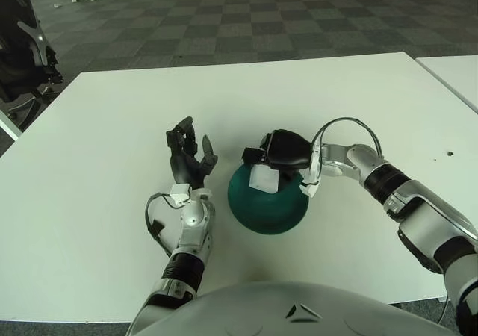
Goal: Put the charger into the plate.
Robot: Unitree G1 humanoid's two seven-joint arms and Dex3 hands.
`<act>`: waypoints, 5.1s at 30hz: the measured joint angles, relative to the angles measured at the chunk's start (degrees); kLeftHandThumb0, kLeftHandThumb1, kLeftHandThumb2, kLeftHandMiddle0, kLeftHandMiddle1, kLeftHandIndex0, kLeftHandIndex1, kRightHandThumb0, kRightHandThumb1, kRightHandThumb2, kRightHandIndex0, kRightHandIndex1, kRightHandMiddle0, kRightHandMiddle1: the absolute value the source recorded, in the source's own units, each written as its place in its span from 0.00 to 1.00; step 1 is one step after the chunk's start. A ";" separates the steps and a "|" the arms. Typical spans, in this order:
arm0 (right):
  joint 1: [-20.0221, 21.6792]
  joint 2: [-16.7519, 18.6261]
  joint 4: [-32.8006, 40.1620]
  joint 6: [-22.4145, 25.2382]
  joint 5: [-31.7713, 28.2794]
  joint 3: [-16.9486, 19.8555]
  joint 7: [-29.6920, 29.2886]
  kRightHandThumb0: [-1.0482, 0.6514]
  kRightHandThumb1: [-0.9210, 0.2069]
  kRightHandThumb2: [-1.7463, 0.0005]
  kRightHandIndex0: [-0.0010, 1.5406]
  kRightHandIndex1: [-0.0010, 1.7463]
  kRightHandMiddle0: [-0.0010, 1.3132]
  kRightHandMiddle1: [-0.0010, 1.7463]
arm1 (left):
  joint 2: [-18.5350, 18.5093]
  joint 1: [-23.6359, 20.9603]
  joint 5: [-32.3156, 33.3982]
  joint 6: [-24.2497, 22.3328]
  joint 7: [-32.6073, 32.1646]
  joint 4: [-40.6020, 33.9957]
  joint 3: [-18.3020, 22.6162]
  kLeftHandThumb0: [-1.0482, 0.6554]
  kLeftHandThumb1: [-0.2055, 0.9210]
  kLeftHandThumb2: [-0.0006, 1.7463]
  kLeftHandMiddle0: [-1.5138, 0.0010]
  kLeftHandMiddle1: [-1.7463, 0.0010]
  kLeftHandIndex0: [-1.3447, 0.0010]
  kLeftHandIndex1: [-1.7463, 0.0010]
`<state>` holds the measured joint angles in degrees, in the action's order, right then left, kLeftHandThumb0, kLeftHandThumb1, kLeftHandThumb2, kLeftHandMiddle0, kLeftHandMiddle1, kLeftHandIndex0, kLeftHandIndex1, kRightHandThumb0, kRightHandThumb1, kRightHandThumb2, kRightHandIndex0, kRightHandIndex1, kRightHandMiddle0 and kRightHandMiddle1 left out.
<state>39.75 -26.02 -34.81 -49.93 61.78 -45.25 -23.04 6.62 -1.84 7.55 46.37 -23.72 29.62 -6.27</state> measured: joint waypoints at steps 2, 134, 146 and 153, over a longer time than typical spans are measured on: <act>-0.02 -0.17 0.66 -0.08 -0.01 0.04 0.28 0.20 0.01 0.69 0.35 1.00 0.14 0.88 | 0.00 0.00 -0.32 -0.15 -0.23 0.00 -0.07 0.23 1.00 0.42 0.72 0.99 0.85 0.28; -19.61 25.51 -4.50 16.68 -91.52 53.01 46.71 0.16 0.00 0.56 0.29 0.02 0.02 0.49 | 0.07 1.25 6.02 -2.11 19.21 -1.98 4.32 0.16 1.00 0.45 0.75 0.99 0.93 0.40; -21.07 25.13 -10.35 16.21 -86.78 54.50 47.05 0.16 0.00 0.60 0.27 0.01 0.04 0.49 | 0.05 1.66 6.89 -3.54 20.90 -2.67 4.49 0.15 1.00 0.43 0.72 0.98 0.92 0.40; -21.17 23.04 -11.05 16.34 -83.25 54.75 46.27 0.15 0.00 0.63 0.23 0.00 0.02 0.48 | -0.02 2.15 6.72 -3.54 23.25 -3.37 4.41 0.14 1.00 0.44 0.74 0.99 0.96 0.43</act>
<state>18.58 -2.98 -45.87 -33.59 -21.47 9.50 23.23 6.60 0.31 14.26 42.83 -0.48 26.26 -1.85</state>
